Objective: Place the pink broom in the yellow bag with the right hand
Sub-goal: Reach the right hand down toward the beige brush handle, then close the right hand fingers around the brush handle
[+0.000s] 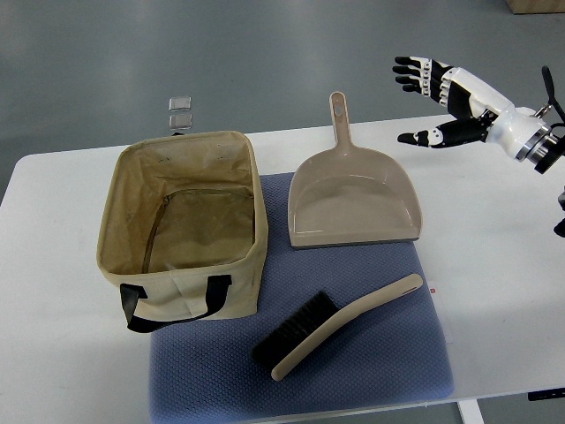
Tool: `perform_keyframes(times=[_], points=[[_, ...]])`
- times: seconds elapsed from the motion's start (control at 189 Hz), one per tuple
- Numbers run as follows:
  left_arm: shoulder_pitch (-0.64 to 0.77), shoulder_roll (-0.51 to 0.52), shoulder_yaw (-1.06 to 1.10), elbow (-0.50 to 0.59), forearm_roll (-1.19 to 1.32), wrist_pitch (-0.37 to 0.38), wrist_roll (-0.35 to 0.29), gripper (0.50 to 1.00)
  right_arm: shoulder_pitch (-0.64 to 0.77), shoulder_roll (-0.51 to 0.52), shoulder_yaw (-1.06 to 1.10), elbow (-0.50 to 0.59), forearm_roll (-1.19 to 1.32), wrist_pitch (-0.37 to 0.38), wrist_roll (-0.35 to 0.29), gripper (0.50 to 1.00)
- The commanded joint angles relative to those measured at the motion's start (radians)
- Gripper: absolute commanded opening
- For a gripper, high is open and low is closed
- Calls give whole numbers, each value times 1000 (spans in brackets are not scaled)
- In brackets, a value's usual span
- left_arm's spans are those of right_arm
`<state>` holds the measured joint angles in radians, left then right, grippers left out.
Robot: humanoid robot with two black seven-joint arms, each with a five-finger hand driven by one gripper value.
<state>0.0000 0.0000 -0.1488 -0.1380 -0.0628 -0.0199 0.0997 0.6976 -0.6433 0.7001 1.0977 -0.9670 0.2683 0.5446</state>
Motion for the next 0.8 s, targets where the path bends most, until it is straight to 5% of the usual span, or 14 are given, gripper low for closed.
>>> perform_keyframes(times=[0.0,0.185,0.417,0.797], points=[[0,0,0,0,0,0,0,1000,-1,-47,-33,89,-142,58,0,930],[0,0,0,0,0,0,0,1000,-1,-105,-125,197,-345,141,1,930],[0,0,0,0,0,0,0,1000,-4,-110,-188,231,-552,155,5,930],[0,0,0,0,0,0,0,1000,-46,-90,-274,251,-697,11,-2,926]])
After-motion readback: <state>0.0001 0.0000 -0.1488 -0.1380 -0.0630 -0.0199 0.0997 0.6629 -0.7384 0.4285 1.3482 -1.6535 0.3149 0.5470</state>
